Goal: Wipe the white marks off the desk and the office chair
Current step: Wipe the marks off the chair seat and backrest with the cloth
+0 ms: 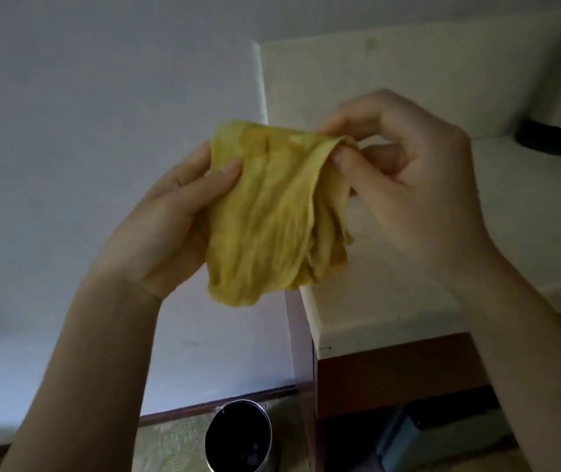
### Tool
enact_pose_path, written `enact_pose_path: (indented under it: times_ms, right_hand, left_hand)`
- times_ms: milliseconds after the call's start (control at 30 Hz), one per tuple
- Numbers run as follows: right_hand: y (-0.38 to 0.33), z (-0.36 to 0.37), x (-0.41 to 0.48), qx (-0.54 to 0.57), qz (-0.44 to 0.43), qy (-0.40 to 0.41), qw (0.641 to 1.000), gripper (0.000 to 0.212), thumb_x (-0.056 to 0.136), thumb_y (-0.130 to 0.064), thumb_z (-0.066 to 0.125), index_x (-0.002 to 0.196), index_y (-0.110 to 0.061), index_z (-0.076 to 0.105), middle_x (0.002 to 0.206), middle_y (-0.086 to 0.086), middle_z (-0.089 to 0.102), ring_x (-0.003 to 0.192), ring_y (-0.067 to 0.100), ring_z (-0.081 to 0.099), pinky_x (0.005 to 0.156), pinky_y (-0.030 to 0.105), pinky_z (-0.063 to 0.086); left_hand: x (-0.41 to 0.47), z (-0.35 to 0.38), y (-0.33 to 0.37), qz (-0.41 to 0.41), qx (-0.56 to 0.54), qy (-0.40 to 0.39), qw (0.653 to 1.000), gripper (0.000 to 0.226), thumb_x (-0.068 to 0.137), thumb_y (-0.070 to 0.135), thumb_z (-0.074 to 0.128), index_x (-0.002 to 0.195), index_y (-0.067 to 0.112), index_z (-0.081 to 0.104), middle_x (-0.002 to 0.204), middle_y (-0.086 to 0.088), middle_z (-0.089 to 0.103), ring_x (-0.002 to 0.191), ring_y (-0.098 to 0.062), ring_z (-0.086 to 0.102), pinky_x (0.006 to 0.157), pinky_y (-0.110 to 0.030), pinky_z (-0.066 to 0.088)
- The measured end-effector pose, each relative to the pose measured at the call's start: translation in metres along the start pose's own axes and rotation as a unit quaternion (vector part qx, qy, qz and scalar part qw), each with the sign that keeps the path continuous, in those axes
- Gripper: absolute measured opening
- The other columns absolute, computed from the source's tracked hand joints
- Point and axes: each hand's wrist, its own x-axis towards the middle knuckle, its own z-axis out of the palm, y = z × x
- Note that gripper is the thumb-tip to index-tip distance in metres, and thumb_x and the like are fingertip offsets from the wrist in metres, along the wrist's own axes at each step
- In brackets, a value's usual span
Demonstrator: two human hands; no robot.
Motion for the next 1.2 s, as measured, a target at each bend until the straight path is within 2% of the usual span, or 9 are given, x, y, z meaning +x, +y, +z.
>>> enact_pose_path:
  times_ms: [100, 233, 467, 600, 733, 867, 1000, 1100, 1200]
  right_hand:
    - [-0.001, 0.006, 0.012, 0.085, 0.054, 0.000, 0.995, 0.025, 0.090, 0.001, 0.050, 0.095, -0.024, 0.054, 0.091, 0.001, 0.062, 0.064, 0.017, 0.068, 0.049, 0.037, 0.057]
    - [0.027, -0.017, -0.005, 0.155, 0.217, -0.045, 0.963, 0.029, 0.086, 0.006, 0.048, 0.093, -0.021, 0.057, 0.091, 0.001, 0.061, 0.072, 0.012, 0.067, 0.056, 0.026, 0.055]
    - [0.070, -0.074, -0.030, 0.197, 0.416, -0.160, 0.873, 0.039, 0.071, -0.050, 0.068, 0.102, -0.027, 0.062, 0.094, -0.004, 0.072, 0.084, 0.016, 0.070, 0.069, 0.029, 0.056]
    - [0.074, -0.087, -0.027, 0.055, 0.402, -0.082, 0.910, 0.034, 0.073, -0.032, 0.077, 0.100, -0.033, 0.058, 0.086, -0.006, 0.072, 0.075, 0.005, 0.069, 0.062, 0.022, 0.054]
    - [0.075, -0.094, -0.036, -0.162, 0.373, -0.092, 0.909, 0.037, 0.077, -0.029, 0.075, 0.105, -0.033, 0.052, 0.086, -0.013, 0.062, 0.070, 0.002, 0.060, 0.052, 0.015, 0.041]
    - [0.070, -0.095, -0.048, -0.399, 0.189, -0.088, 0.893, 0.035, 0.084, -0.032, 0.065, 0.118, -0.029, 0.056, 0.108, -0.008, 0.060, 0.097, 0.013, 0.055, 0.075, 0.026, 0.044]
    - [0.056, -0.090, -0.052, -0.335, 0.122, -0.269, 0.895, 0.057, 0.087, -0.055, 0.031, 0.142, -0.038, 0.033, 0.148, -0.017, 0.029, 0.138, 0.004, 0.022, 0.112, 0.030, 0.014]
    - [0.055, -0.082, -0.066, -0.336, 0.175, -0.395, 0.837, 0.069, 0.080, -0.070, 0.004, 0.145, -0.046, 0.007, 0.154, -0.022, -0.001, 0.141, -0.003, -0.006, 0.117, 0.031, -0.006]
    - [0.051, -0.074, -0.068, -0.369, 0.152, -0.378, 0.835, 0.073, 0.081, -0.072, -0.007, 0.146, -0.043, 0.008, 0.155, -0.020, 0.005, 0.142, 0.001, -0.007, 0.118, 0.036, -0.006]
  left_hand:
    - [0.006, 0.001, 0.020, 0.018, 0.048, 0.016, 0.999, 0.029, 0.085, 0.021, 0.055, 0.113, 0.016, 0.064, 0.099, -0.004, 0.070, 0.094, -0.019, 0.068, 0.074, -0.031, 0.055]
    - [0.034, 0.016, 0.006, -0.079, 0.133, 0.000, 0.988, 0.029, 0.089, 0.017, 0.055, 0.117, 0.016, 0.062, 0.101, -0.005, 0.071, 0.095, -0.021, 0.069, 0.072, -0.028, 0.055]
    - [0.085, 0.063, -0.041, -0.242, 0.139, -0.149, 0.949, 0.032, 0.095, 0.011, 0.049, 0.126, 0.015, 0.056, 0.119, -0.006, 0.066, 0.107, -0.018, 0.065, 0.086, -0.025, 0.054]
    - [0.109, 0.085, -0.041, -0.273, 0.166, -0.207, 0.925, 0.036, 0.095, 0.015, 0.050, 0.131, 0.018, 0.051, 0.124, -0.005, 0.064, 0.110, -0.018, 0.063, 0.091, -0.028, 0.053]
    - [0.122, 0.093, -0.035, -0.224, 0.445, -0.154, 0.853, 0.025, 0.092, 0.018, 0.059, 0.115, 0.027, 0.061, 0.119, 0.001, 0.061, 0.097, -0.012, 0.062, 0.082, -0.025, 0.052]
    - [0.110, 0.087, -0.048, -0.081, 0.589, -0.102, 0.798, 0.028, 0.093, 0.023, 0.059, 0.120, 0.027, 0.059, 0.129, 0.003, 0.057, 0.107, -0.009, 0.054, 0.089, -0.020, 0.040]
    - [0.074, 0.077, -0.063, -0.010, 0.616, -0.167, 0.770, 0.049, 0.096, 0.047, 0.036, 0.144, 0.035, 0.036, 0.149, 0.011, 0.037, 0.135, -0.013, 0.036, 0.111, -0.034, 0.031]
    - [0.058, 0.069, -0.077, -0.084, 0.710, -0.217, 0.665, 0.069, 0.082, 0.064, 0.004, 0.148, 0.045, 0.007, 0.157, 0.018, 0.002, 0.146, -0.015, -0.005, 0.118, -0.047, 0.001]
    - [0.048, 0.068, -0.082, -0.126, 0.670, -0.207, 0.702, 0.072, 0.072, 0.066, -0.004, 0.142, 0.052, -0.006, 0.155, 0.023, -0.011, 0.142, -0.012, -0.021, 0.115, -0.047, -0.014]
